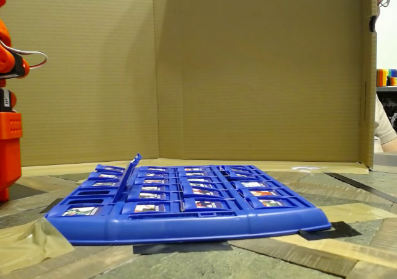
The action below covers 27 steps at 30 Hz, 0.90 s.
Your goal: Flip A3.
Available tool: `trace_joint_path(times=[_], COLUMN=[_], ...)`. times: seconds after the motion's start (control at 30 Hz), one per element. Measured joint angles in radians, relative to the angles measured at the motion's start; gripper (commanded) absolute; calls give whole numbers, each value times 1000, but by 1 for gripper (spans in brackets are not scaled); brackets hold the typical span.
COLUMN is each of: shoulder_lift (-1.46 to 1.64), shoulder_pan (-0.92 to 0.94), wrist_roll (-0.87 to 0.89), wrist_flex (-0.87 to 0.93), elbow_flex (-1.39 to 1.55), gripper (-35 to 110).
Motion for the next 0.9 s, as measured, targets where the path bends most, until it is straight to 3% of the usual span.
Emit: trace_joint_path(times=[0.43,0.9], shoulder_lift=[0,-147], shoulder_pan=[0,0], wrist_roll=[6,8], wrist_flex=[52,696], elbow_flex=[0,-262], gripper=[0,0])
